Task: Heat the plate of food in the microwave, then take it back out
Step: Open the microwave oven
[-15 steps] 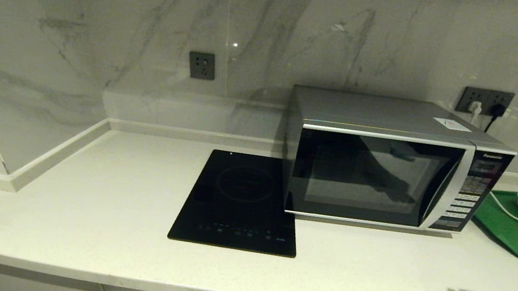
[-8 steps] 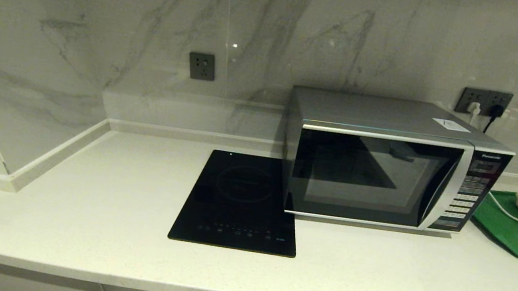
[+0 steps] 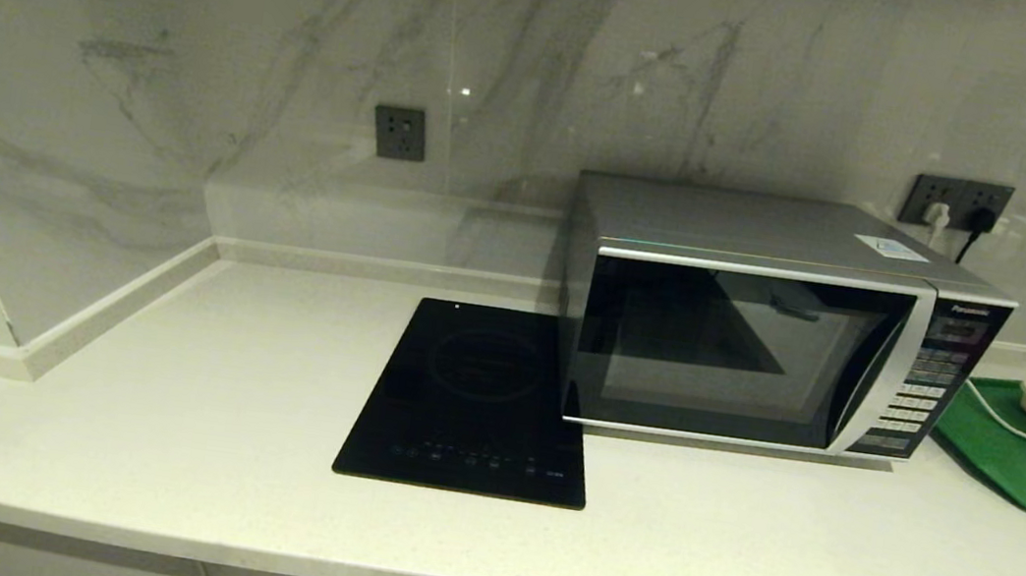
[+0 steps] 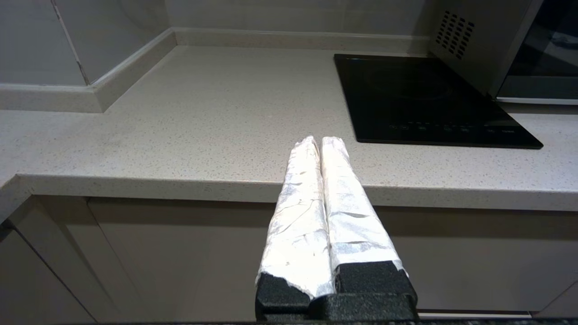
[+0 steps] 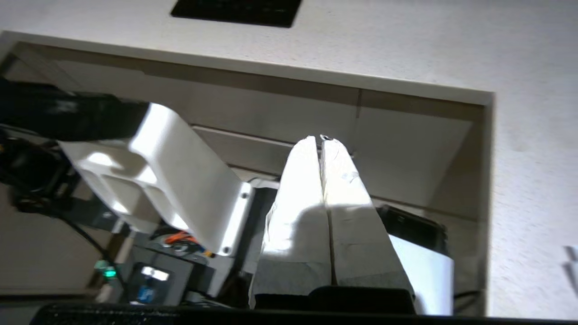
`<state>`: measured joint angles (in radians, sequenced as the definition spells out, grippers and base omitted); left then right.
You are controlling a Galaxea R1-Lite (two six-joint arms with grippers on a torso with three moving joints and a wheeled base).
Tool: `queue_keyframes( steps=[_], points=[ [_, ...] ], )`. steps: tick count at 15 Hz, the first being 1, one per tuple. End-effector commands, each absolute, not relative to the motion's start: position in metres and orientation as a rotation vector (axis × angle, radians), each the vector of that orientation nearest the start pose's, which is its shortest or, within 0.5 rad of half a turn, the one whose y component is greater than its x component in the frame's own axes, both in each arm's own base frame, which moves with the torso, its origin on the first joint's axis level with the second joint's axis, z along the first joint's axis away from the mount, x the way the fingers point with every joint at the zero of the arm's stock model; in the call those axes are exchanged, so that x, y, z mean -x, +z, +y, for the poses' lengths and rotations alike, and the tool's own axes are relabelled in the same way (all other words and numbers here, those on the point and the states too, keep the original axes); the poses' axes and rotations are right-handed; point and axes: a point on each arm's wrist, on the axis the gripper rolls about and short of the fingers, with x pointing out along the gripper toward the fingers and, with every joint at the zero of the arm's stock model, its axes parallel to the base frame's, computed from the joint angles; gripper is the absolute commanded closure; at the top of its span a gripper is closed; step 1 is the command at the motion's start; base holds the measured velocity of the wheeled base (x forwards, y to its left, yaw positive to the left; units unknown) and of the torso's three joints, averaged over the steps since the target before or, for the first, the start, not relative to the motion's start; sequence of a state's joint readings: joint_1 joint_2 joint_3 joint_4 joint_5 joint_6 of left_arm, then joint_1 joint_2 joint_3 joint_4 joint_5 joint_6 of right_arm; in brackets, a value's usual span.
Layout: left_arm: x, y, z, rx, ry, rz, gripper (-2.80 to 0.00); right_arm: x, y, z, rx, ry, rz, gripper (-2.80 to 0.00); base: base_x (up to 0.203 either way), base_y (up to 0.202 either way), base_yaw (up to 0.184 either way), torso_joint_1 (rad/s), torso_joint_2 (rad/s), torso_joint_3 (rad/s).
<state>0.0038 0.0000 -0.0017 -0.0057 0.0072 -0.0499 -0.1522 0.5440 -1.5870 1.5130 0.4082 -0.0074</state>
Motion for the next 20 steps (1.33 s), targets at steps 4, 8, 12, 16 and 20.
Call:
queue_keyframes(
  steps=[4, 8, 12, 16, 20],
  points=[
    [0.023, 0.077, 0.000, 0.051, 0.012, -0.009, 0.00, 0.211, 0.248, 0.020, -0.064, 0.172, 0.244, 0.00, 0.000, 0.000, 0.000, 0.000, 0.00, 0.000],
    [0.023, 0.077, 0.000, 0.052, 0.012, -0.009, 0.00, 0.219, 0.231, 0.010, -0.064, 0.190, 0.234, 0.00, 0.000, 0.000, 0.000, 0.000, 0.00, 0.000],
    [0.023, 0.077, 0.000, 0.051, 0.012, -0.009, 0.00, 0.210, 0.191, 0.005, -0.053, 0.161, 0.255, 0.00, 0.000, 0.000, 0.000, 0.000, 0.00, 0.000],
    [0.023, 0.077, 0.000, 0.051, 0.012, -0.009, 0.00, 0.141, 0.165, 0.002, -0.038, 0.055, 0.217, 0.00, 0.000, 0.000, 0.000, 0.000, 0.00, 0.000],
    [0.023, 0.077, 0.000, 0.052, 0.012, -0.008, 0.00, 0.075, 0.138, 0.001, -0.042, 0.008, 0.086, 0.00, 0.000, 0.000, 0.000, 0.000, 0.00, 0.000]
  ],
)
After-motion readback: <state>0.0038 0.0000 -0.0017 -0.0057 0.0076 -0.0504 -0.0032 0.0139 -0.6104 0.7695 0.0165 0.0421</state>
